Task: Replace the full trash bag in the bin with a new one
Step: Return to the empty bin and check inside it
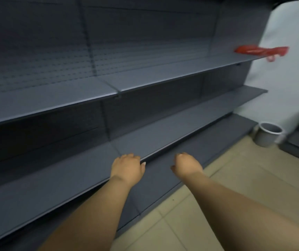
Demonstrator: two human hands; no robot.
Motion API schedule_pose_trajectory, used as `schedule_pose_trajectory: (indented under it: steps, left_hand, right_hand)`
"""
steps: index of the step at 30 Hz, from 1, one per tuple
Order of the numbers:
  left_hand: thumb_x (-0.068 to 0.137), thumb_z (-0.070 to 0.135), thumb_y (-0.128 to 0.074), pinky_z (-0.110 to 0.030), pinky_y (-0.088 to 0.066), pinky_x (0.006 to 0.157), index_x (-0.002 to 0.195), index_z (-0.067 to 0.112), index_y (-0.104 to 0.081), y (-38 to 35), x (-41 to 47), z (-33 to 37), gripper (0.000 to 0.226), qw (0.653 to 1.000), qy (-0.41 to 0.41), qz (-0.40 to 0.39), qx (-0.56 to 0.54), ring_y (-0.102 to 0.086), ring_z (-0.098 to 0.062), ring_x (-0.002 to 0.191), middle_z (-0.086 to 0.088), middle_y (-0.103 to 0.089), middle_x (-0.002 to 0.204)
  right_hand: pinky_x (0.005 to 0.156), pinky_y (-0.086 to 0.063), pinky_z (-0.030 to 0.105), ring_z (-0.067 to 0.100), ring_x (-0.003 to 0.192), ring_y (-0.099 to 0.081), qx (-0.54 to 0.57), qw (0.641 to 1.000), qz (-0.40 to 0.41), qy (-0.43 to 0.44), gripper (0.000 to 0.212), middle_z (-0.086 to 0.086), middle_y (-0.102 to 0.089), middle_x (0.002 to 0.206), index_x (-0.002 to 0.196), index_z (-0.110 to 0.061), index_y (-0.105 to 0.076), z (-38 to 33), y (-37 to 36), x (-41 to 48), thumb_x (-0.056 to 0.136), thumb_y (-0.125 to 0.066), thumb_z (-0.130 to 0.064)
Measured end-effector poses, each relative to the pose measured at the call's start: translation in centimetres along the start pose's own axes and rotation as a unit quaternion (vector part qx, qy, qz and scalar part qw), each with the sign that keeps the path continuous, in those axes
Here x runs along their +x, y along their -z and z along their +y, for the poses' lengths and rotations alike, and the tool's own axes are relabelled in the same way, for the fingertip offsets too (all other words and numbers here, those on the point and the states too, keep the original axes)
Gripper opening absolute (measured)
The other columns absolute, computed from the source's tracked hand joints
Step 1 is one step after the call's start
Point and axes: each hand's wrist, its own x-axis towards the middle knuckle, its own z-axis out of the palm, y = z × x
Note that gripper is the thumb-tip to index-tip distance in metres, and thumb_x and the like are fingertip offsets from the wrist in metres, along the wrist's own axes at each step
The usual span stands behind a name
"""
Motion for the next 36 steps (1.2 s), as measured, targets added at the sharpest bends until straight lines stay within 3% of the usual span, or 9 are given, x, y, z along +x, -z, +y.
schedule_pose_trajectory:
  steps: [8,18,25,36]
  left_hand:
    - [0.097,0.040,-0.031,-0.036,-0.041,0.086,0.111,0.011,-0.057,1.8,9.5,16.8,0.042,0.989,-0.147,0.023,-0.012,-0.054,-0.028,0.107,-0.009,-0.060,0.115]
    - [0.097,0.041,-0.031,-0.037,-0.040,0.085,0.115,0.011,-0.056,2.5,17.9,33.5,0.043,0.954,-0.299,0.029,0.003,-0.053,-0.028,0.109,-0.009,-0.058,0.118]
    - [0.096,0.040,-0.032,-0.037,-0.038,0.089,0.117,0.011,-0.056,1.4,26.4,42.6,0.042,0.930,-0.366,0.017,-0.001,-0.051,-0.028,0.112,-0.009,-0.057,0.121]
    - [0.096,0.040,-0.034,-0.037,-0.038,0.089,0.114,0.012,-0.056,2.9,44.1,53.3,0.040,0.917,-0.398,0.032,-0.014,-0.051,-0.029,0.112,-0.010,-0.058,0.119]
  right_hand:
    - [0.093,-0.047,0.036,0.032,0.115,-0.055,0.029,0.988,0.051,-0.144,0.032,0.012,-0.057,0.125,0.122,-0.010,-0.057,16.6,5.9,1.8,0.092,-0.053,-0.018]
    - [0.095,-0.046,0.038,0.030,0.121,-0.048,0.055,0.953,0.084,-0.285,0.040,0.010,-0.051,0.131,0.130,-0.011,-0.051,30.0,9.4,3.2,0.094,-0.054,-0.027]
    - [0.094,-0.045,0.037,0.031,0.120,-0.050,0.037,0.933,0.096,-0.344,0.042,0.011,-0.052,0.130,0.130,-0.011,-0.051,37.9,12.1,9.7,0.093,-0.055,-0.030]
    - [0.096,-0.045,0.037,0.031,0.119,-0.050,0.051,0.907,0.120,-0.401,0.041,0.010,-0.053,0.129,0.128,-0.012,-0.052,48.6,17.3,24.0,0.092,-0.055,-0.030]
